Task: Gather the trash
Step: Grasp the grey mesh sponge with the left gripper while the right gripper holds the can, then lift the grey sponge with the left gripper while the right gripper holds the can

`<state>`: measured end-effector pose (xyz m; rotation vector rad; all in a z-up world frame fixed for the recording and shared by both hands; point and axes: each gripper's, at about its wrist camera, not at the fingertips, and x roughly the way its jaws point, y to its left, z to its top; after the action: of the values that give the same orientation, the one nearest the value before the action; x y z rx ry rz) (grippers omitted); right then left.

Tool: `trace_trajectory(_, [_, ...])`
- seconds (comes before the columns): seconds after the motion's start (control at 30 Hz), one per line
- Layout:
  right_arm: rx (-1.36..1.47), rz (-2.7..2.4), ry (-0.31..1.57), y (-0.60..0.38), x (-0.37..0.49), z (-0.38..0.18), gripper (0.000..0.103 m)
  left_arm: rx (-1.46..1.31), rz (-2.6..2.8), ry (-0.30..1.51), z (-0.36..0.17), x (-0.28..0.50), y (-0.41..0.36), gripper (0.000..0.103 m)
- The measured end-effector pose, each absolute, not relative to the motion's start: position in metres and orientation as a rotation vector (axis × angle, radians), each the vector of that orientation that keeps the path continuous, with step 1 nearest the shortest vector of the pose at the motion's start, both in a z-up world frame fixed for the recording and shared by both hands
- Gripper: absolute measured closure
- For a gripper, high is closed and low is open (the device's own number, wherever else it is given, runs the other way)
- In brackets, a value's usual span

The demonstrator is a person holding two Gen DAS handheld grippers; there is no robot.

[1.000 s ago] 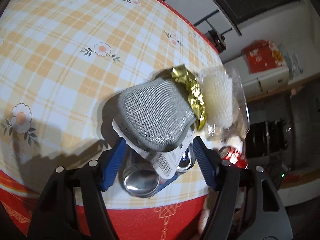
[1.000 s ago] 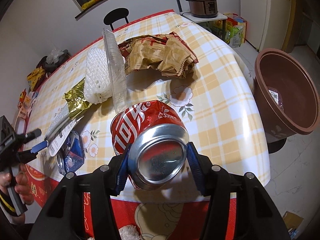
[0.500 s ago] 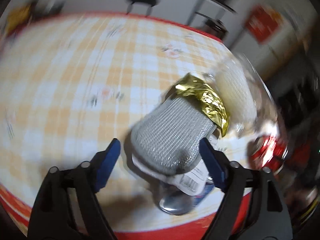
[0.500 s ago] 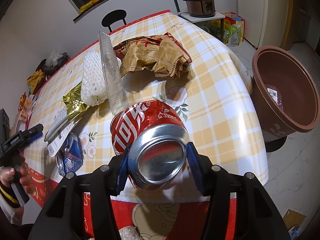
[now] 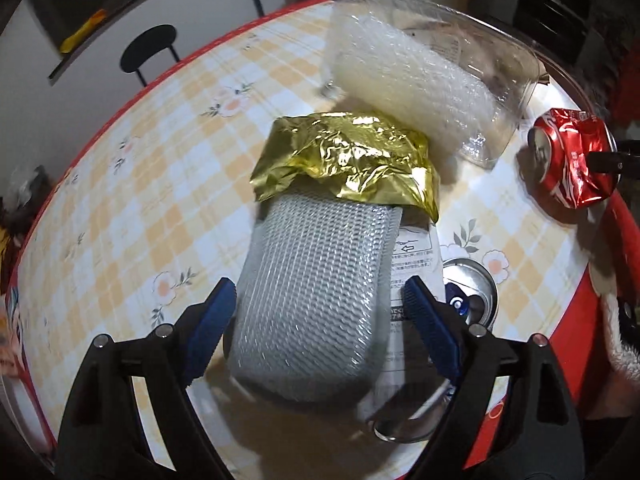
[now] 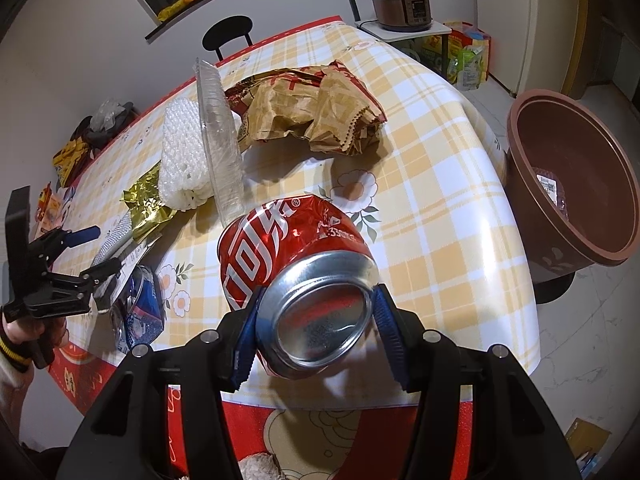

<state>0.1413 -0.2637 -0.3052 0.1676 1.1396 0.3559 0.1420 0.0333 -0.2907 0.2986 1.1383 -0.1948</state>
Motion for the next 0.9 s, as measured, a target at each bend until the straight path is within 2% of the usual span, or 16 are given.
trace_trajectory(0.13, [0.173, 0.356, 1.143, -0.264, 0.143, -0.306, 0.050, 0.254, -0.221, 1.179, -0.294, 0.155, 0.039, 0.036])
trace_trajectory(0.23, [0.171, 0.361, 1.142, -0.262, 0.146, -0.306, 0.050, 0.232, -0.241, 1.196, -0.296, 0.159, 0.042, 0.038])
trace_trajectory(0.3, [0.172, 0.364, 1.143, -0.262, 0.147, -0.306, 0.050, 0.232, -0.259, 1.194, -0.295, 0.158, 0.041, 0.048])
trace_trajectory(0.37, [0.174, 0.367, 1.143, -0.262, 0.149, -0.305, 0.050, 0.233, -0.269, 1.181, -0.290, 0.155, 0.040, 0.065])
trace_trajectory(0.47, [0.177, 0.375, 1.141, -0.261, 0.151, -0.304, 0.050, 0.225, -0.267, 1.154, -0.278, 0.150, 0.042, 0.077])
trace_trajectory(0.7, [0.183, 0.386, 1.136, -0.260, 0.155, -0.303, 0.050, 0.097, -0.251, 1.112, -0.255, 0.124, 0.067, 0.081])
trace_trajectory(0.9, [0.181, 0.397, 1.138, -0.253, 0.154, -0.302, 0.050, -0.117, -0.170, 1.094, -0.257, 0.098, 0.106, 0.081])
